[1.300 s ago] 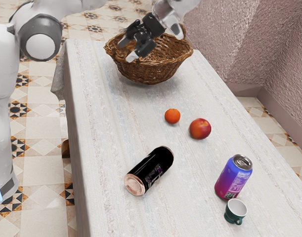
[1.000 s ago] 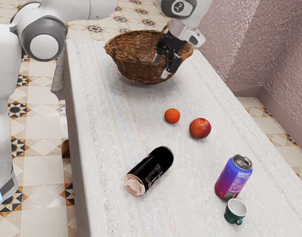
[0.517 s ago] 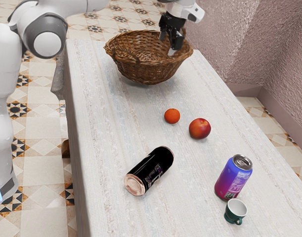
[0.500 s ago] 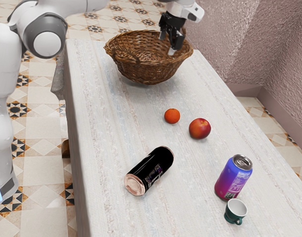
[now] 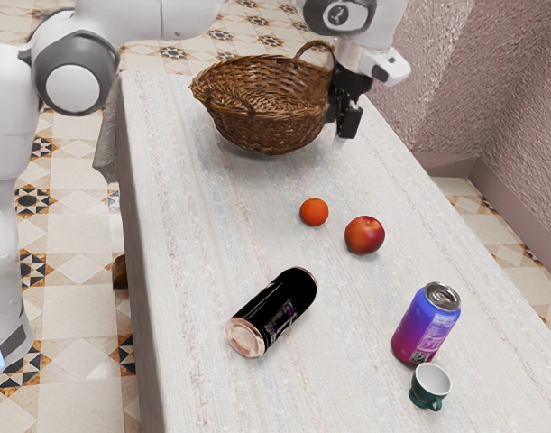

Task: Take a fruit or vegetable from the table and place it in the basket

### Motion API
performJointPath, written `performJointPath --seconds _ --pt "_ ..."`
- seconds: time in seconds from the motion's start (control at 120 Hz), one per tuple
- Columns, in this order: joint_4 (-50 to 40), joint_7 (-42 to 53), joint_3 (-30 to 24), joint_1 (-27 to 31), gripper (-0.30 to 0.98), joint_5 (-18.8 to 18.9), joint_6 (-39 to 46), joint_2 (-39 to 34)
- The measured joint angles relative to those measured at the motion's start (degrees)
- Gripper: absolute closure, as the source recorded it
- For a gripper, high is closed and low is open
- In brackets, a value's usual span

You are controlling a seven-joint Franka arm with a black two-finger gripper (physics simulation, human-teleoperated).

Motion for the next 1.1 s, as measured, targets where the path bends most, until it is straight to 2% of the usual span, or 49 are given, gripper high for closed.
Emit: performJointPath --seconds 0.05,0.092,0.233,0.442,0.625,0.967,1.1 --pt "-0.79 0.94 -5.72 4.77 0.00 0.45 0.85 1.74" --pt "-0.85 1.64 -8.28 6.84 0.00 0.84 1.50 3.47" --pt "3.23 3.51 -13.70 8.07 0.00 2.81 3.13 10.14" --pt "4.76 5.17 -14.18 6.03 0.00 3.53 4.18 13.53" --pt "4.80 6.24 -12.17 6.55 0.00 3.64 4.56 15.04" --pt "9.13 7.82 -12.10 6.59 0.00 3.95 4.83 19.98" --pt "13.54 8.44 -12.69 6.32 0.00 4.50 4.93 22.88"
